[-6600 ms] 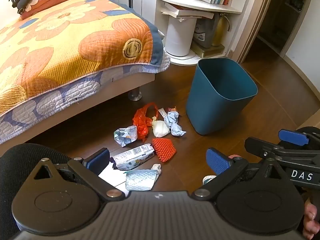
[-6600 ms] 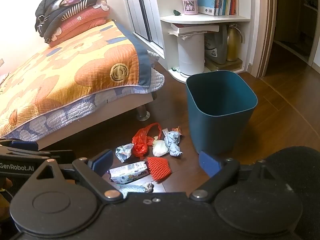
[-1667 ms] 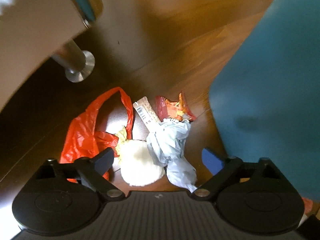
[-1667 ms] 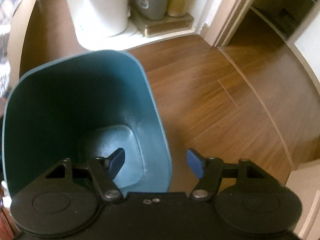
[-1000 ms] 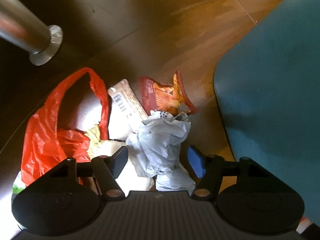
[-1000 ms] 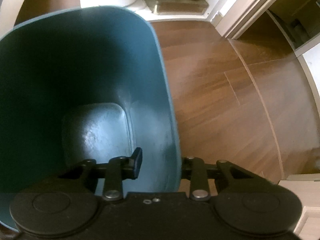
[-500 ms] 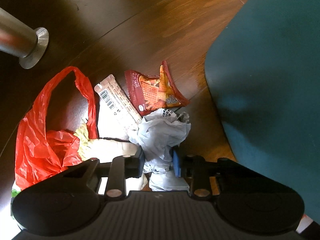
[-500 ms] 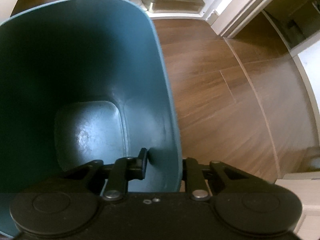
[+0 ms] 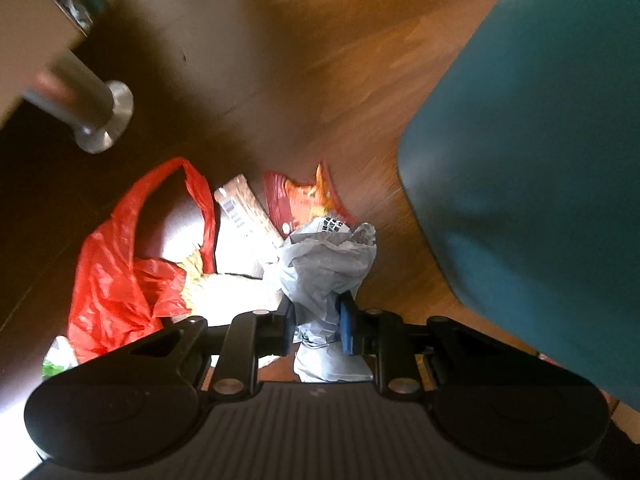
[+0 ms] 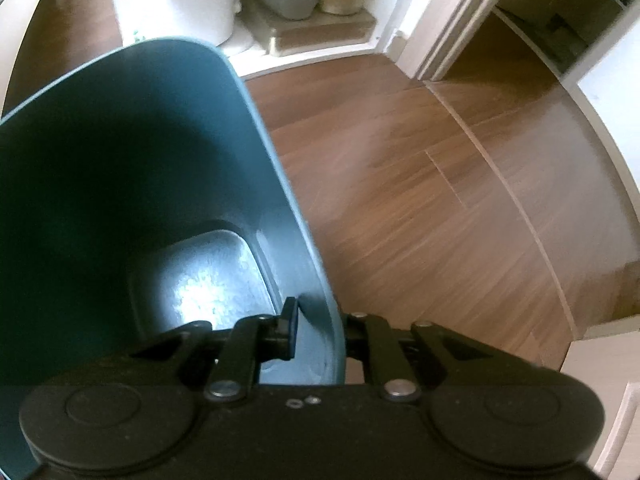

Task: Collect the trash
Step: 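Close the left tool on the crumpled white plastic bag and lift it, then carry the white bag over the wastebasket and open the left tool, then move the left tool to the red snack wrapper and grasp it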

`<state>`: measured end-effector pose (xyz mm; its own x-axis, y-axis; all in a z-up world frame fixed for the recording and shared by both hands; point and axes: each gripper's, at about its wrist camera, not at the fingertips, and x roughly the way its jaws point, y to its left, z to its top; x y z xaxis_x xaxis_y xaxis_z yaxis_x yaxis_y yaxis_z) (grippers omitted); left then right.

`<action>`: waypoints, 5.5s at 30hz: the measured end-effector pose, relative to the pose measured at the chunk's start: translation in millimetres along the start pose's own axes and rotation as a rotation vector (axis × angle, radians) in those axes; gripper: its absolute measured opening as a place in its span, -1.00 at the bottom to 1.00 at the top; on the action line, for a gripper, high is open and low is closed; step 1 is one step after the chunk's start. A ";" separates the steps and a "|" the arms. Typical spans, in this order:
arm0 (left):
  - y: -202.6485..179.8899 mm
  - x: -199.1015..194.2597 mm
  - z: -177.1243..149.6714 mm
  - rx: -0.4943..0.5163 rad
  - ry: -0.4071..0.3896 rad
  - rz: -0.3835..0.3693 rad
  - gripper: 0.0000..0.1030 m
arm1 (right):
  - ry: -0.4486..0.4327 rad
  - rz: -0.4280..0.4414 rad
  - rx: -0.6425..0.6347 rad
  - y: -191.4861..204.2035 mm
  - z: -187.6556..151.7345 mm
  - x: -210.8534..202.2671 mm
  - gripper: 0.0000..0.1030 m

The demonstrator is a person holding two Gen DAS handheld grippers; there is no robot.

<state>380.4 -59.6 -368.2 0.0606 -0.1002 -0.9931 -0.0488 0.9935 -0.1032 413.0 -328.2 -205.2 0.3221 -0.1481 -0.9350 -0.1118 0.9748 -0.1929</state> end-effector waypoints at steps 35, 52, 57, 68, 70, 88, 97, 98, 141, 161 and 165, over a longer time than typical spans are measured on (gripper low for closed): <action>-128.5 -157.8 86.5 0.191 -0.156 -0.242 -0.60 | -0.055 0.044 0.026 12.5 23.0 -35.8 -0.91; -190.1 -141.2 137.4 0.010 0.089 0.028 0.31 | 0.179 0.272 -0.117 -3.1 49.0 1.1 -0.87; -194.2 -170.2 141.5 -0.125 0.095 0.063 0.31 | 0.219 0.311 -0.200 -18.8 75.3 17.8 -0.90; -155.9 -224.0 119.6 -0.330 0.003 -0.017 0.31 | 0.218 0.286 -0.355 -1.5 129.1 6.5 -0.94; -142.8 -241.8 110.2 -0.356 -0.009 -0.036 0.31 | 0.225 0.284 -0.394 3.1 139.4 6.6 -0.93; -30.8 -304.5 27.0 -0.807 -0.136 0.099 0.31 | 0.264 0.349 -0.765 105.9 240.5 -9.1 -0.82; -67.1 -291.4 -29.2 -1.273 -0.264 0.208 0.31 | 0.175 0.452 -1.216 129.1 233.2 -4.8 -0.90; -72.2 -286.9 -36.3 -1.293 -0.273 0.217 0.31 | 0.151 0.451 -1.261 129.4 231.0 -4.9 -0.92; -22.7 12.7 -41.3 -1.053 -0.222 0.053 0.31 | 0.037 0.452 -1.092 106.4 245.1 54.5 -0.93; -6.1 44.0 -6.7 -1.263 -0.160 0.152 -0.29 | -0.017 0.556 -1.047 86.7 244.1 67.5 -0.94; -12.0 35.5 -12.4 -1.247 -0.148 0.181 -0.32 | -0.016 0.565 -1.043 84.8 244.0 66.8 -0.94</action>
<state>370.7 -75.8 -403.0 0.0614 0.1182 -0.9911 -0.9656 0.2583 -0.0290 654.4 -214.8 -211.5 -0.0079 0.2686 -0.9632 -0.9517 0.2935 0.0897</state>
